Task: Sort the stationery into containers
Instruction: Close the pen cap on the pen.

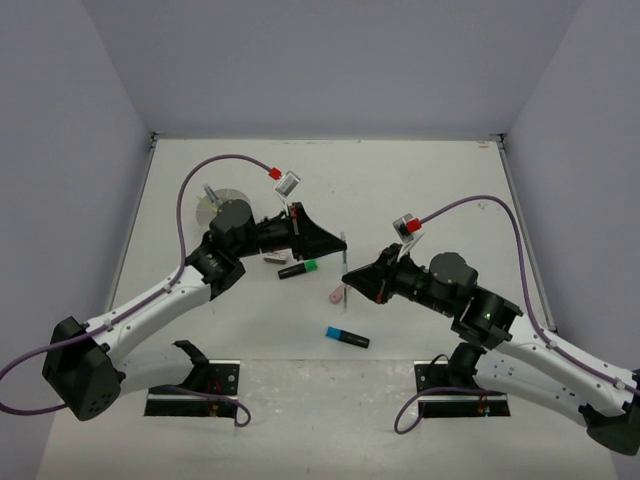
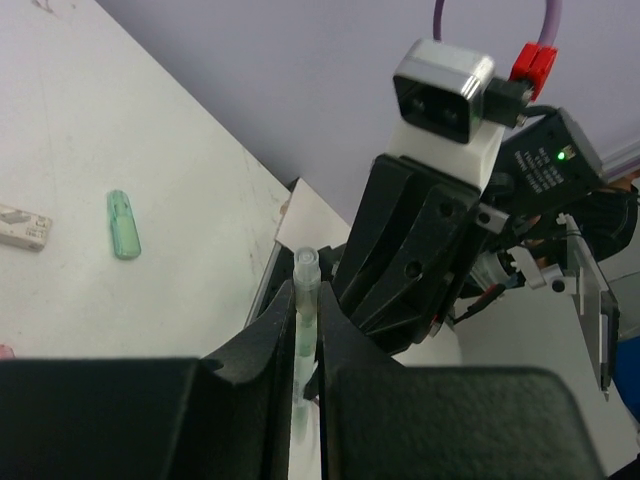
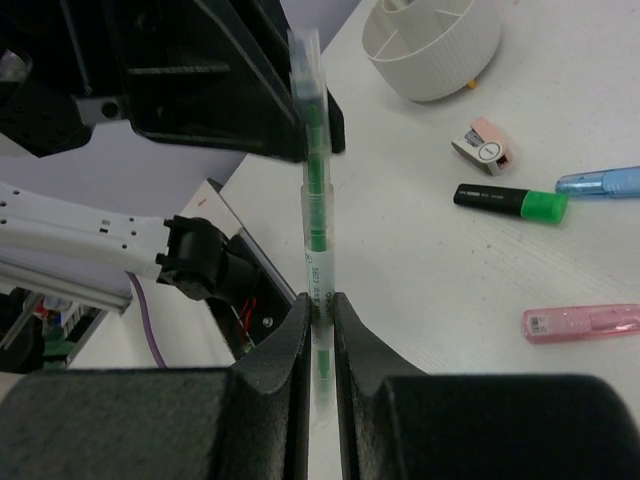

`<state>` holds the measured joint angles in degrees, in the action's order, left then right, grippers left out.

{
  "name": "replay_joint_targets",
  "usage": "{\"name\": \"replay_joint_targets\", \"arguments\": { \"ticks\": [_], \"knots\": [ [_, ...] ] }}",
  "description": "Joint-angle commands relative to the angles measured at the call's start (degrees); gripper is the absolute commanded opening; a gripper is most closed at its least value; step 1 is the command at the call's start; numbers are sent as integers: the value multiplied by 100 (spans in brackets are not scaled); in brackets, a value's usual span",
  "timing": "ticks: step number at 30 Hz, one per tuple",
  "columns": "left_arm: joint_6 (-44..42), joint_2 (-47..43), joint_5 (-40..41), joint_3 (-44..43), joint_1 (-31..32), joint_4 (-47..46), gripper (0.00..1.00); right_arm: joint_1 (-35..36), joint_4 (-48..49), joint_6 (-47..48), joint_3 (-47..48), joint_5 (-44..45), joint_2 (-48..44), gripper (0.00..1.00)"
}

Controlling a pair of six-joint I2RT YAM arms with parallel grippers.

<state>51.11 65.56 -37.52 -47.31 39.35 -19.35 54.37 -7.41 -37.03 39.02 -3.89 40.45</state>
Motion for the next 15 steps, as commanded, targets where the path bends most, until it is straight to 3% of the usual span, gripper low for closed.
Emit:
{"name": "replay_joint_targets", "arguments": {
  "ticks": [1,15],
  "knots": [
    [-304,-120,-220,198,115,43,0,-5,-13,292,496,327,-29,0],
    [-619,-332,-425,415,170,306,0,-179,-113,934,1345,698,380,0]
  ]
}}
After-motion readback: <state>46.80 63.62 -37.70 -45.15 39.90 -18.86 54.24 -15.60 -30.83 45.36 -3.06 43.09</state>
